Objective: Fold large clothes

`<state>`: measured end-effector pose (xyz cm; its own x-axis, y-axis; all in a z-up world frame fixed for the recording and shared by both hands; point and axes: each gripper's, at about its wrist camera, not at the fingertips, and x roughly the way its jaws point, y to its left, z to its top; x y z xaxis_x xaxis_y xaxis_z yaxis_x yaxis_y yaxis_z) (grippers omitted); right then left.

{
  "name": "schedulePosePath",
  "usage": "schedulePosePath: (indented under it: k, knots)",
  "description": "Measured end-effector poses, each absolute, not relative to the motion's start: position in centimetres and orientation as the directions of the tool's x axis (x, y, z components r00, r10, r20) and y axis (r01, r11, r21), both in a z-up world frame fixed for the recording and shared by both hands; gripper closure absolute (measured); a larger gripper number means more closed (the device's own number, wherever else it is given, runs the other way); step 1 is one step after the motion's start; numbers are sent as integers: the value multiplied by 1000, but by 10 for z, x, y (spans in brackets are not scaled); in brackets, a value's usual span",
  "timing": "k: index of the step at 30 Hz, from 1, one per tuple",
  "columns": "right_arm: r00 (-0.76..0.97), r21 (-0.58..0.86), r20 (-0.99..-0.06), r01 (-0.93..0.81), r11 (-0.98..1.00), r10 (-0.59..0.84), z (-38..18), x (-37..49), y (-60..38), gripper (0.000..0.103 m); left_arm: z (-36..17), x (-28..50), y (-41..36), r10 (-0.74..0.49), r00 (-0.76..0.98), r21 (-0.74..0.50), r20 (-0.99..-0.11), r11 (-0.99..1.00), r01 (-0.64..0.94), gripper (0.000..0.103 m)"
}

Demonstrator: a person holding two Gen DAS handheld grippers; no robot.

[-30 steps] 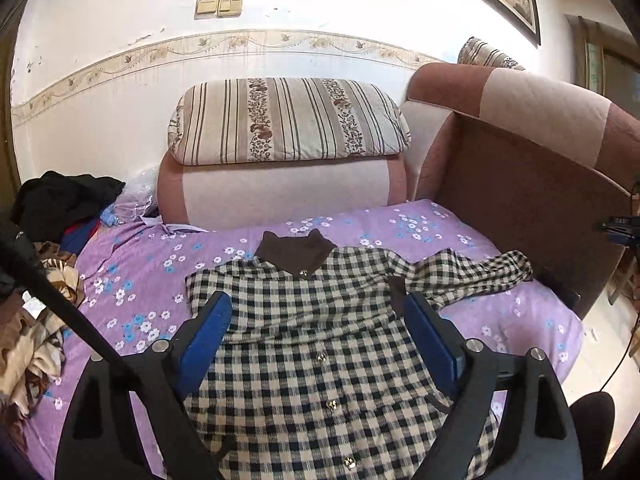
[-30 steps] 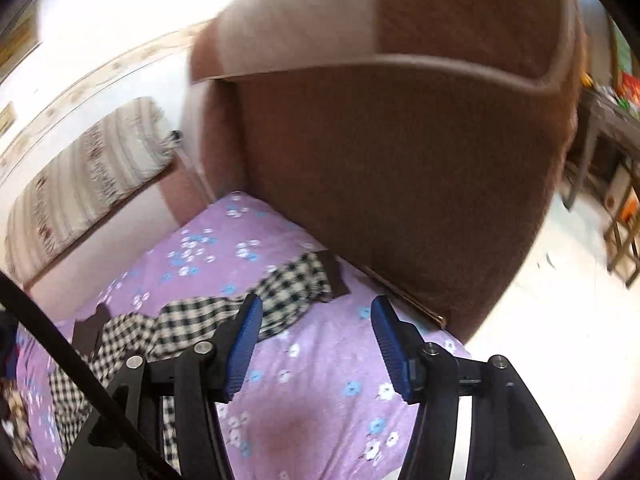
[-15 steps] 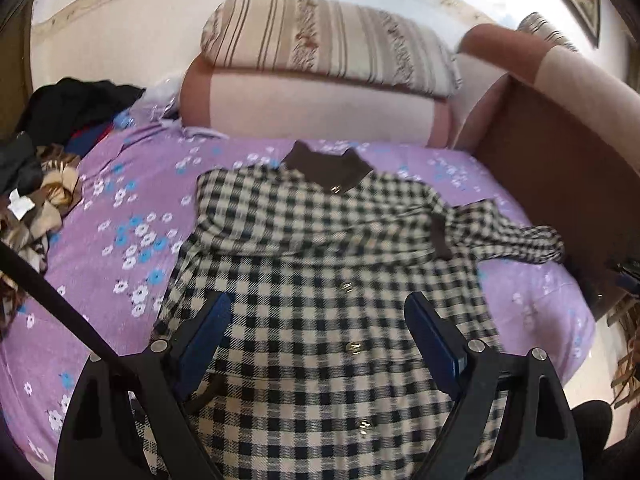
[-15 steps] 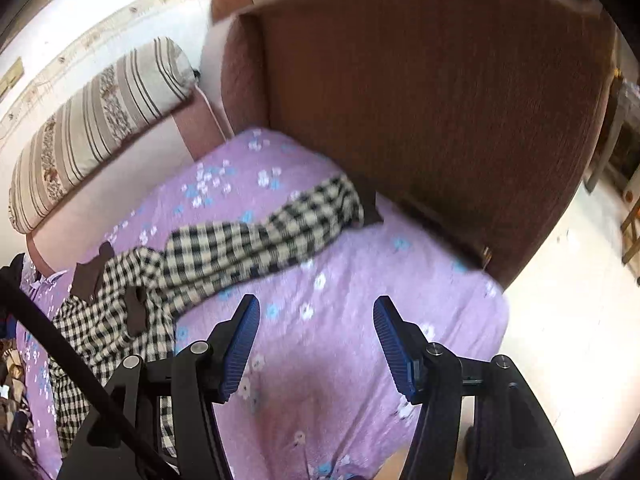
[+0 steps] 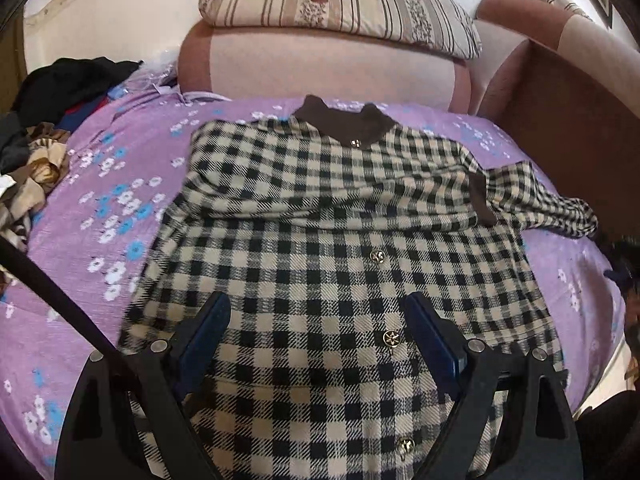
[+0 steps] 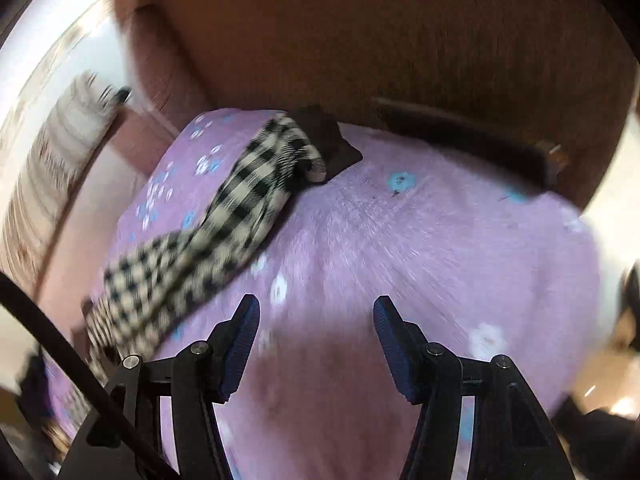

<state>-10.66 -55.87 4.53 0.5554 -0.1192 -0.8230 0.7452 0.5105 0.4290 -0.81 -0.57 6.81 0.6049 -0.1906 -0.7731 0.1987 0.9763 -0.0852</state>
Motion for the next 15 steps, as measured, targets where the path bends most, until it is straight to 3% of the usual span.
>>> schedulePosePath:
  k: [4, 10, 13, 15]
  knots:
    - [631, 538, -771, 719, 441, -88, 26, -79, -581, 39, 50, -1, -8, -195, 601, -80, -775, 974, 212, 15]
    - [640, 519, -754, 720, 460, -150, 29, -32, -604, 39, 25, 20, 2, -206, 555, -139, -806, 977, 162, 15]
    - [584, 445, -784, 764, 467, -209, 28, -13, -606, 98, 17, 27, 9, -209, 533, -165, -820, 978, 130, 15]
    - [565, 386, -784, 768, 511, -257, 40, 0, -591, 98, 18, 28, 13, -208, 537, -170, -818, 978, 119, 15]
